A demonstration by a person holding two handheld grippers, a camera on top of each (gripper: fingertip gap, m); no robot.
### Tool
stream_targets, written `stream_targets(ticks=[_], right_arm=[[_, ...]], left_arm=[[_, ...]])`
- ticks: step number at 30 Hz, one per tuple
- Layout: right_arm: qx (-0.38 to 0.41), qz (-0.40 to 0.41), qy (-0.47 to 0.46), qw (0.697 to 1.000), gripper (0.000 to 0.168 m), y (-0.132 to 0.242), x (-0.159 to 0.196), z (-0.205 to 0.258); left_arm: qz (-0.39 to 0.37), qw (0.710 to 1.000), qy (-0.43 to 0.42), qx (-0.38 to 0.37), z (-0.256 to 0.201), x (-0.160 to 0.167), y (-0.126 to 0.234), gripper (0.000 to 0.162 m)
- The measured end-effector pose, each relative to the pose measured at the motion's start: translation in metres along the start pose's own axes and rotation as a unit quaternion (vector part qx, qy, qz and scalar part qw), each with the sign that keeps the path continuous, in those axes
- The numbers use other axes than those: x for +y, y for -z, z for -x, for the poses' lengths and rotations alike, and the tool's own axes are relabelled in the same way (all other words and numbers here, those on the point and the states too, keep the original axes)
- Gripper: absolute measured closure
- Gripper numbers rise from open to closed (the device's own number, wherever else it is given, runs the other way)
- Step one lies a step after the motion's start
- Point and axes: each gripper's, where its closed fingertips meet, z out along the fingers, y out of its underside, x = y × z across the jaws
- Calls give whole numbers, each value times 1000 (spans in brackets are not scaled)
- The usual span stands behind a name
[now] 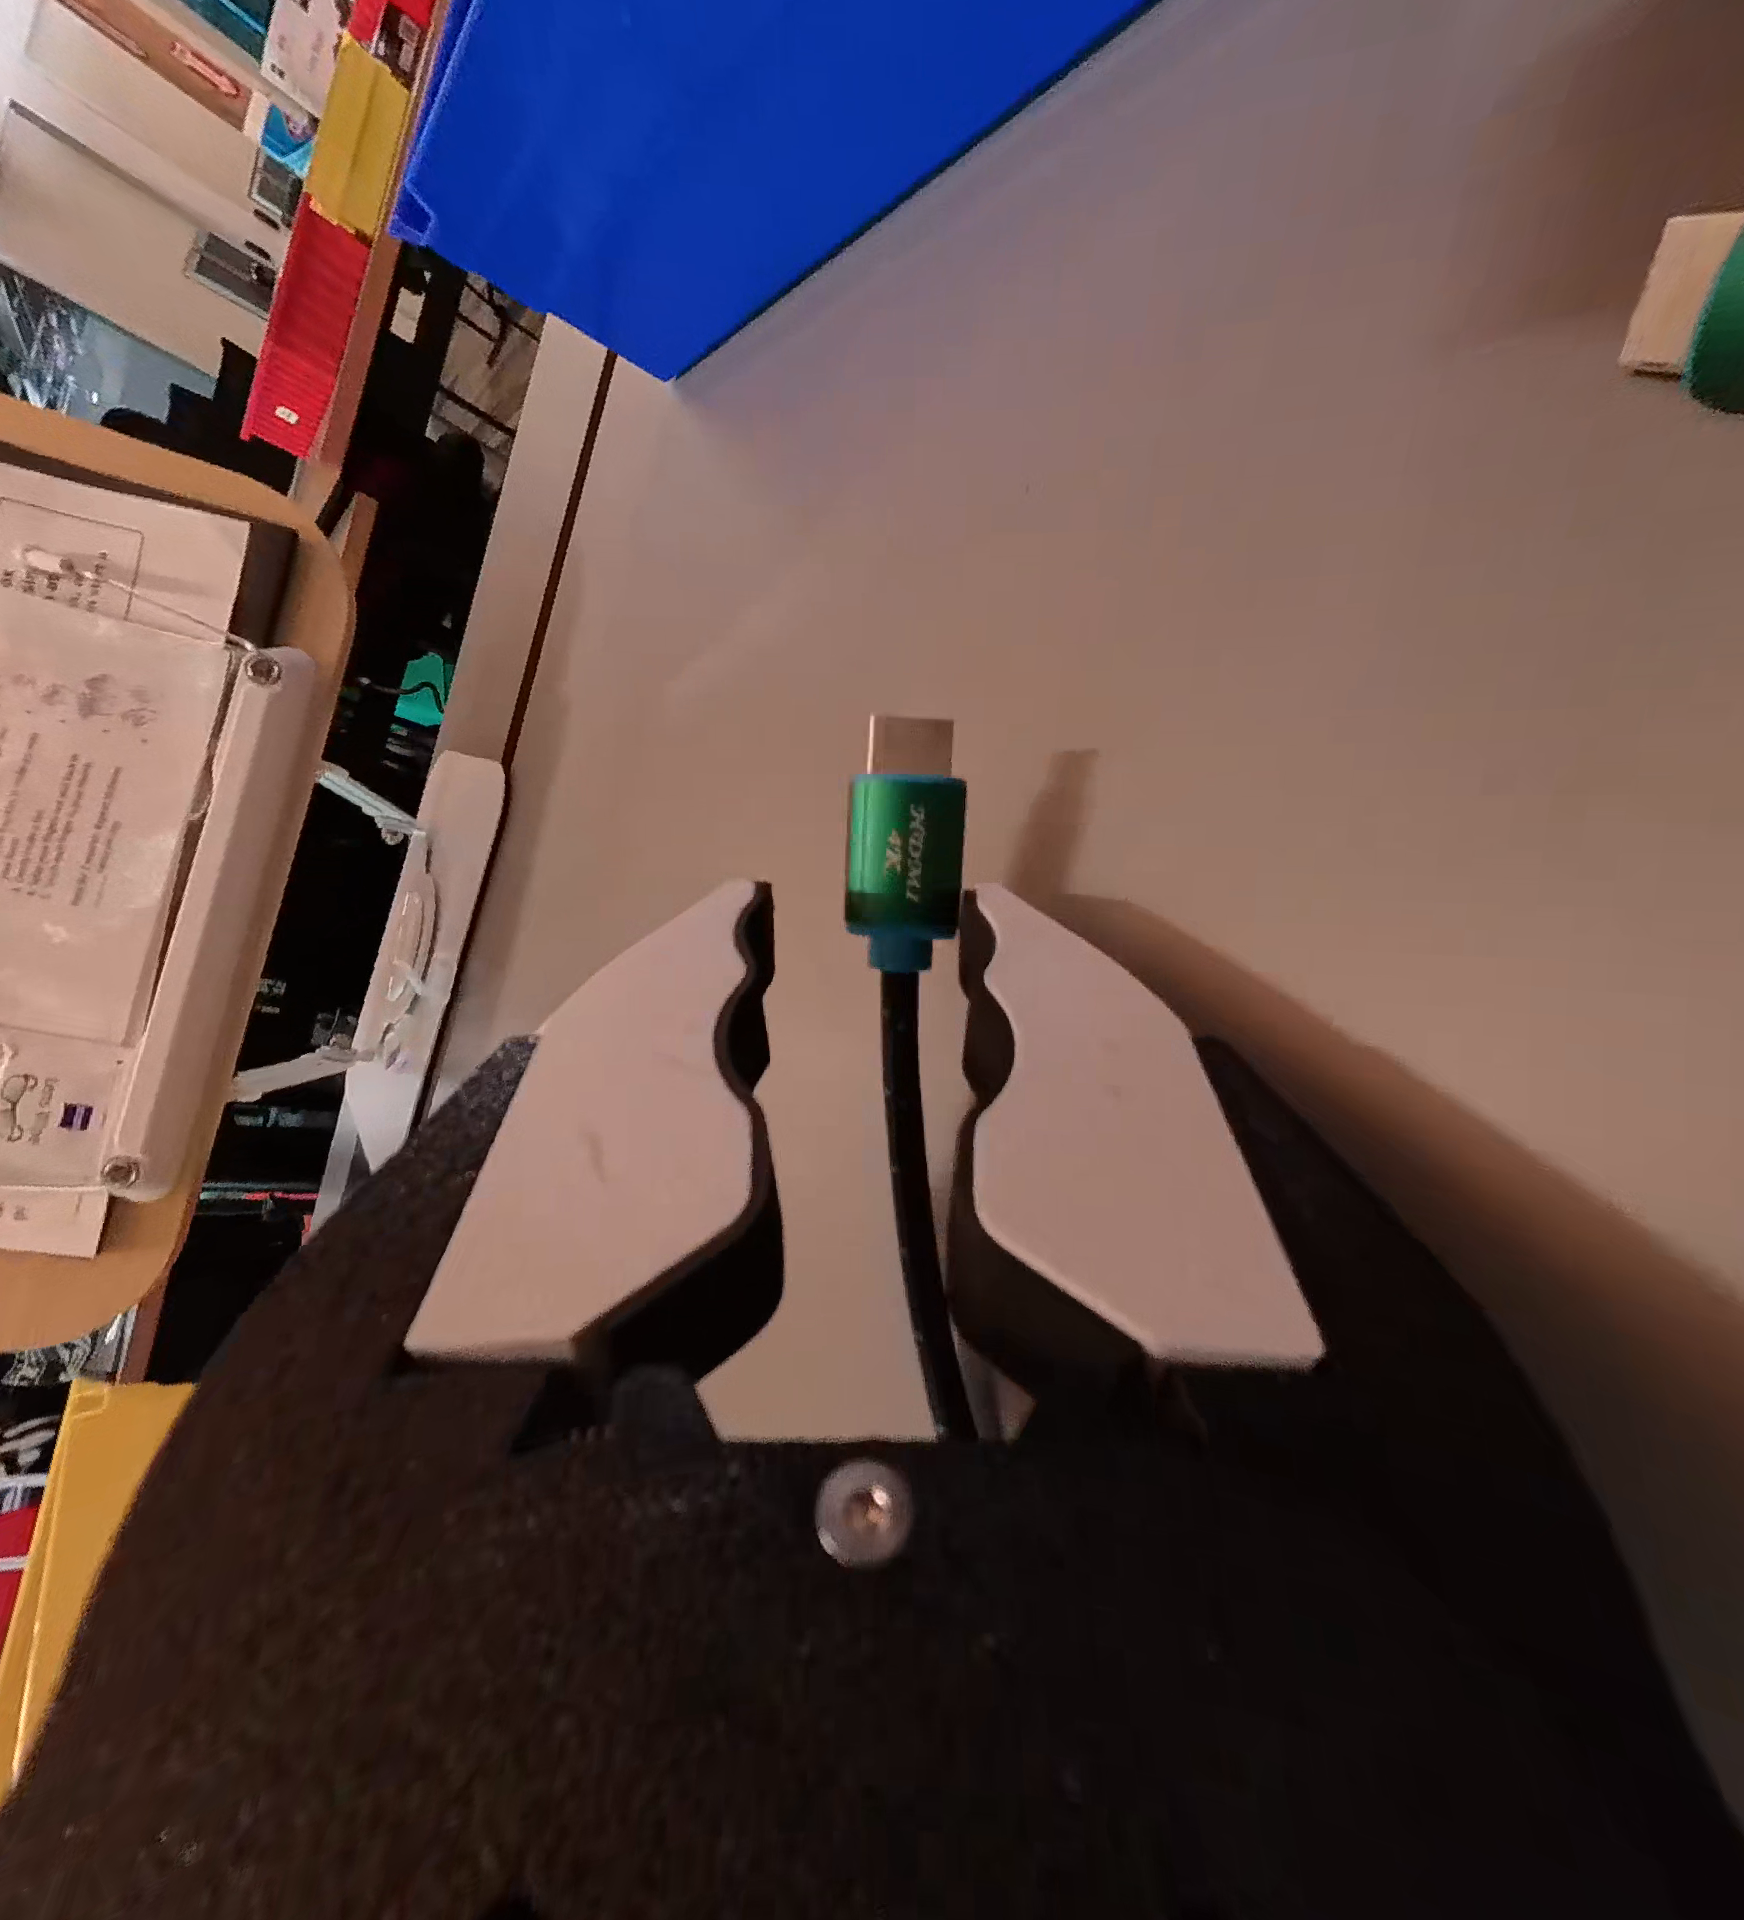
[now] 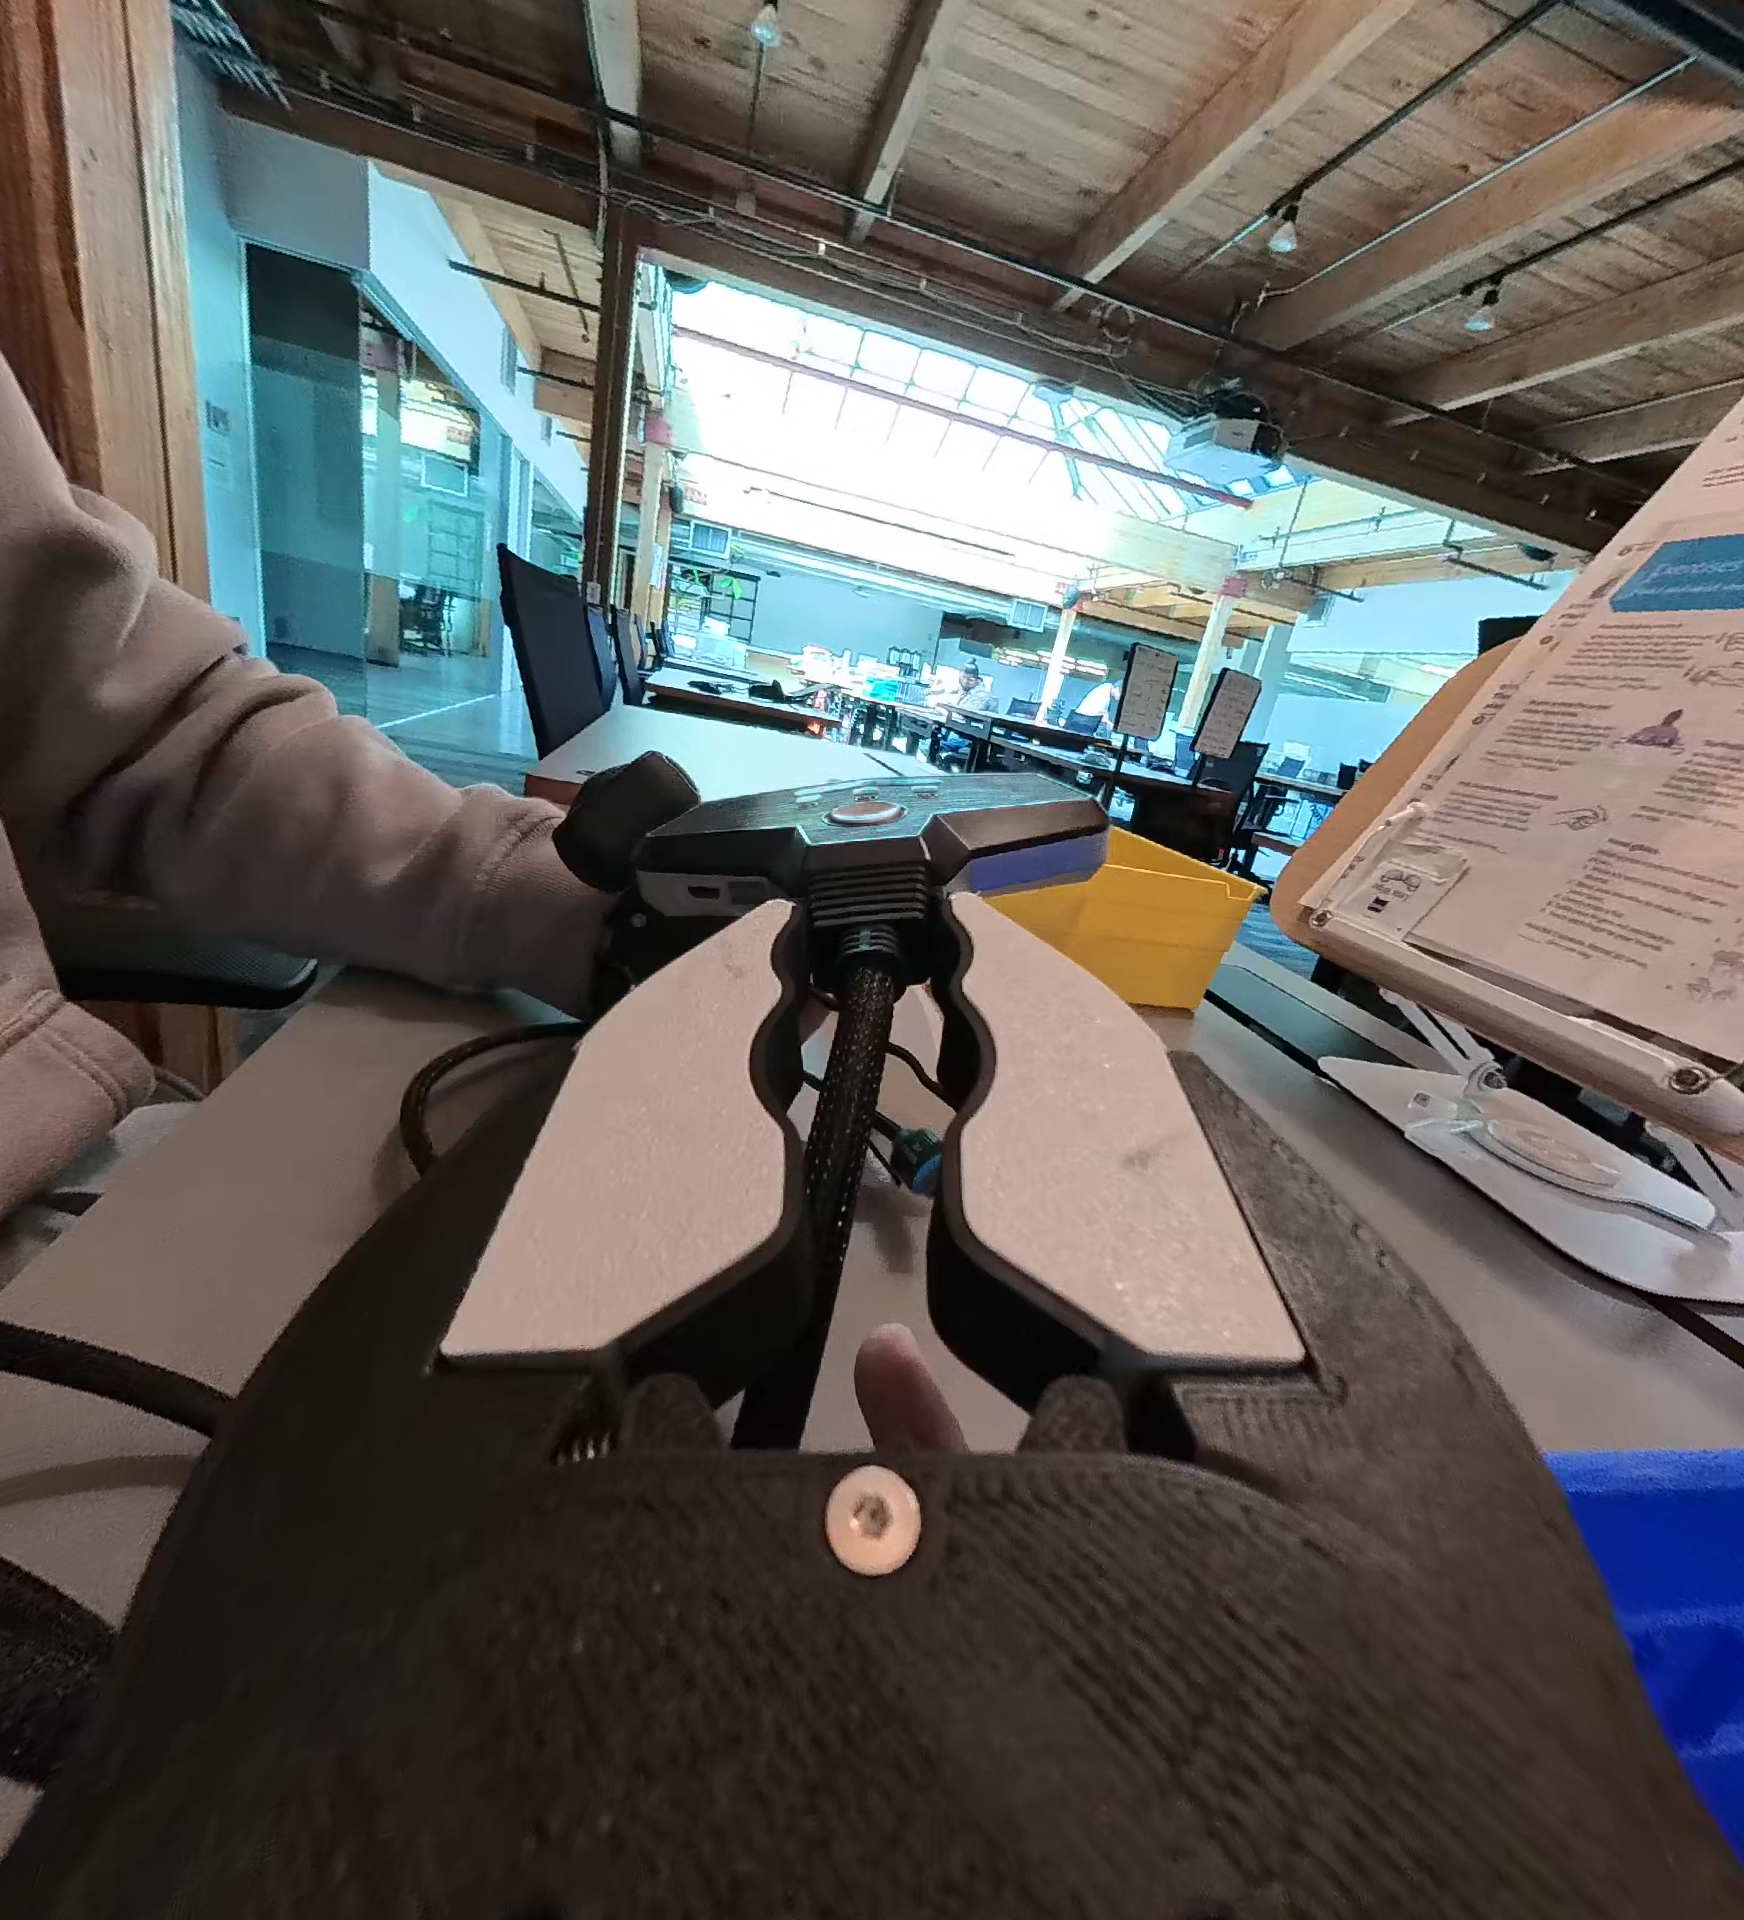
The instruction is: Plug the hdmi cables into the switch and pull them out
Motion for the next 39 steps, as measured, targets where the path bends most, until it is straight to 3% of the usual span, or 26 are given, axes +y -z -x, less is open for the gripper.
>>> stream_targets(ticks=[5, 13, 21, 25, 29, 33, 39], right_arm=[[7, 10, 3, 1000, 146, 3, 3, -2], [7, 11, 4, 1000, 146, 2, 3, -2], [6, 27, 3, 1000, 146, 0, 9, -1], [12, 34, 4, 999, 147, 1, 11, -3], [6, 37, 3, 999, 146, 0, 12, -1], [-12, 41, -2, 999, 146, -2, 14, 4], [-46, 37, -26, 998, 146, -2, 13, 13]], left_arm=[[-10, 999, -36, -17, 0, -4, -1, 128], [-1, 996, -74, -53, -2, -3, -1, 142], [34, 997, 22, -60, 10, 5, -5, 142], [49, 987, 151, 33, 9, 14, -6, 142], [44, 952, 244, 181, 4, 5, 16, 142], [52, 921, 226, 314, -4, -13, 53, 142], [92, 915, 137, 369, 5, -43, 92, 142]])
